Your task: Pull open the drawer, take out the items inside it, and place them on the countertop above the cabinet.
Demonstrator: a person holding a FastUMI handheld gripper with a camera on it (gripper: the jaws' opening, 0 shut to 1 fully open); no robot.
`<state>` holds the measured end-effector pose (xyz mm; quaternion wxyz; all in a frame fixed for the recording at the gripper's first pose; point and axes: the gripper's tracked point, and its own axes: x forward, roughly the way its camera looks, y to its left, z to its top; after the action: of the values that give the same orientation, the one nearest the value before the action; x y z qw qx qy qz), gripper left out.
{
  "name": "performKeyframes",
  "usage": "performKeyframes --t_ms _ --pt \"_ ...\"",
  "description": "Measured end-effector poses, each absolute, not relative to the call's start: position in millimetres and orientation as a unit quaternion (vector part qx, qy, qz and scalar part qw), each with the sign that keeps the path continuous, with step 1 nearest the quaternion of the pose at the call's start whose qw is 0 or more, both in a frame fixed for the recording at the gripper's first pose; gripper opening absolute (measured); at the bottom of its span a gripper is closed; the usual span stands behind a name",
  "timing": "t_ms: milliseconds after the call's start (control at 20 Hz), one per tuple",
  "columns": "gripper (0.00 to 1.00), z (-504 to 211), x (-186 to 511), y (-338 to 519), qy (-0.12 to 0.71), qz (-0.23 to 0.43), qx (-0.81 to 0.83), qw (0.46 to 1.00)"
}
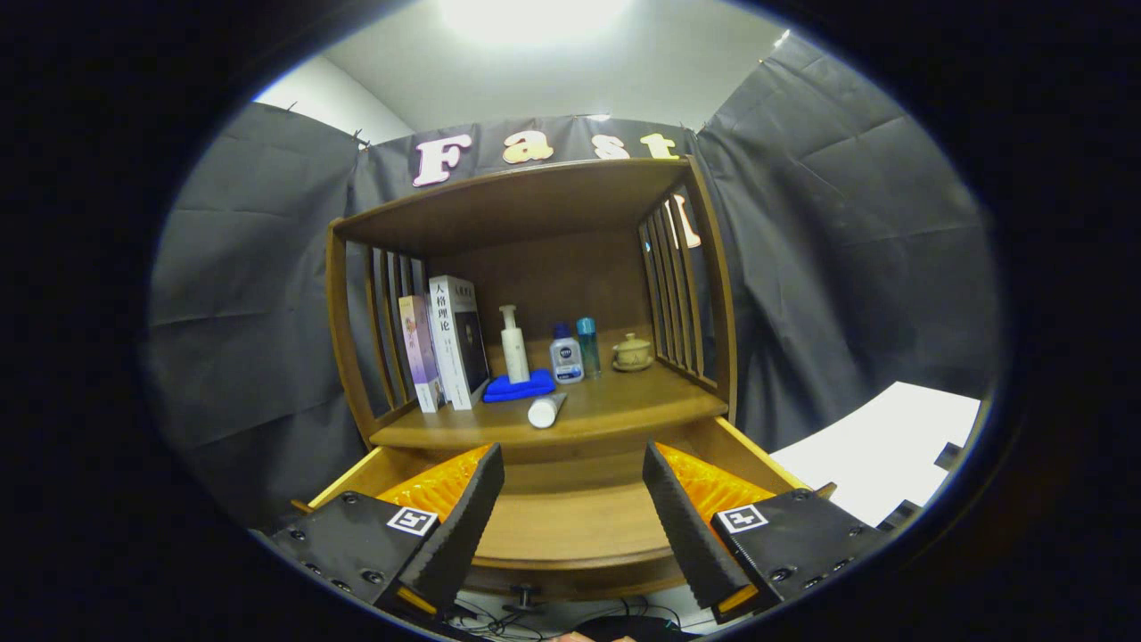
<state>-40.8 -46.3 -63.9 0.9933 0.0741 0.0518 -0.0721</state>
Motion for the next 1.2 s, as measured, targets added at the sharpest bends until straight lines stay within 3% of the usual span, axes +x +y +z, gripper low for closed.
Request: performKeyframes --t_ms 650,1200 --pt "0.98 -163 -88 15 0.127 -0.049 0.011 0.991" --pt "0.98 -200 -67 -4 0.156 -0.072 0.022 0.985"
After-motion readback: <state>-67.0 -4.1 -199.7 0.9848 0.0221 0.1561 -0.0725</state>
